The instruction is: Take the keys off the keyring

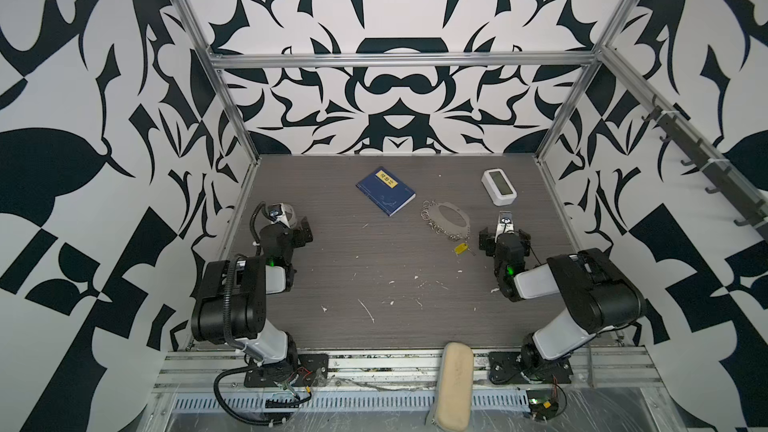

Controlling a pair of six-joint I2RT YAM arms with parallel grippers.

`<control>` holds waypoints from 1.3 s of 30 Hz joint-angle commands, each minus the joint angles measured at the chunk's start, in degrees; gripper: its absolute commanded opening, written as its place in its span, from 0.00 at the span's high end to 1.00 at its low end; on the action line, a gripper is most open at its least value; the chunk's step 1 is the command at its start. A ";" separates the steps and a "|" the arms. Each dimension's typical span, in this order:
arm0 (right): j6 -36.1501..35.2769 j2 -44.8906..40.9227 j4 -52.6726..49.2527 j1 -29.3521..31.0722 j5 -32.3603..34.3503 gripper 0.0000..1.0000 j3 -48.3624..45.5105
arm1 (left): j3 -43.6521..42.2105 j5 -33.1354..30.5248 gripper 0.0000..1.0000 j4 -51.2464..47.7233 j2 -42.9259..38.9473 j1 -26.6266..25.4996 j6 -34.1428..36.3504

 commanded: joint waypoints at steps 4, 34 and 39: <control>0.40 -1.70 1.40 -0.12 0.51 0.00 1.22 | 0.04 0.41 0.01 -0.23 -0.41 -0.08 0.06; -0.10 -4.60 4.48 0.27 0.39 0.01 -1.25 | 1.33 -0.59 0.01 -6.79 -6.09 -0.29 -0.37; 5.02 -25.49 -27.55 4.85 3.55 0.04 3.67 | 5.71 -2.91 0.01 -25.18 -18.56 -3.08 -1.66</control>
